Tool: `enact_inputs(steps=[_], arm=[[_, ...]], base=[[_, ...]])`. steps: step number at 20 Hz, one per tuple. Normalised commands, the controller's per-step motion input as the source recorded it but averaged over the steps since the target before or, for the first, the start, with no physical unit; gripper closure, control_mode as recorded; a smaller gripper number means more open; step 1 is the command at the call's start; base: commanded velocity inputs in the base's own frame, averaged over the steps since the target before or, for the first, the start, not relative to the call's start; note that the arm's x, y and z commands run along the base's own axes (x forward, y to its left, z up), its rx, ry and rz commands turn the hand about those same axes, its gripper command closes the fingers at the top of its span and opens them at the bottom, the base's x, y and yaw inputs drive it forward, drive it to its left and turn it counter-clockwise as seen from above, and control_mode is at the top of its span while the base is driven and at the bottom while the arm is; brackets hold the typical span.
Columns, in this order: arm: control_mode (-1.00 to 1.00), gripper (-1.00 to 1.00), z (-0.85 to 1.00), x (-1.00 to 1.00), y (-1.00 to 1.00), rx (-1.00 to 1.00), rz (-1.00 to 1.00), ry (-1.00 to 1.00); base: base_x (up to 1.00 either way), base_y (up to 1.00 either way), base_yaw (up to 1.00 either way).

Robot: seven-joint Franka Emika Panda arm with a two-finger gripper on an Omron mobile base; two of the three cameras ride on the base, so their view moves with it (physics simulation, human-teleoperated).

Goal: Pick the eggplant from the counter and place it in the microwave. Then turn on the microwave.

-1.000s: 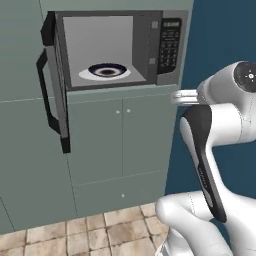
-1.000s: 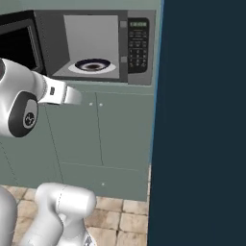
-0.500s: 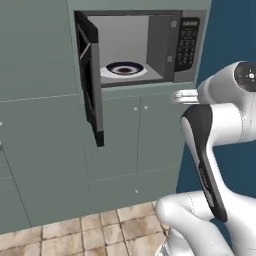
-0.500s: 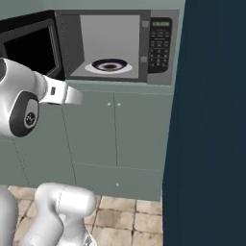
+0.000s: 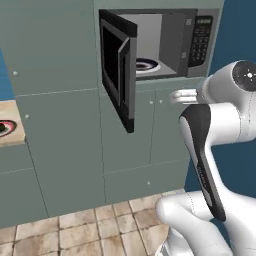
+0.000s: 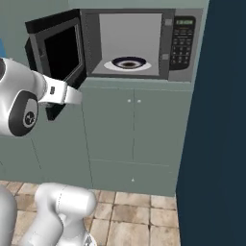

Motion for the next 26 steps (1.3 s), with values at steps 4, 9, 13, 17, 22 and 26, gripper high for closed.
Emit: enact_inputs(steps=[4,9,13,17,22,26], arm=[[1.00,-1.00,0.00,0.00,0.00,0.00,0.00,0.00],[1.00,-1.00,0.00,0.00,0.00,0.00,0.00,0.00],[1.00,-1.00,0.00,0.00,0.00,0.00,0.00,0.00],[1.00,-1.00,0.00,0.00,0.00,0.00,0.00,0.00],[1.00,-1.00,0.00,0.00,0.00,0.00,0.00,0.00],[1.00,-1.00,0.00,0.00,0.00,0.00,0.00,0.00]], base=[[-0.44,0.48,-0.04],[-0.10,0.59,-0.04],[0.00,0.67,-0.02],[0.00,0.68,-0.02],[0.03,0.66,0.00],[0.23,0.63,0.00]])
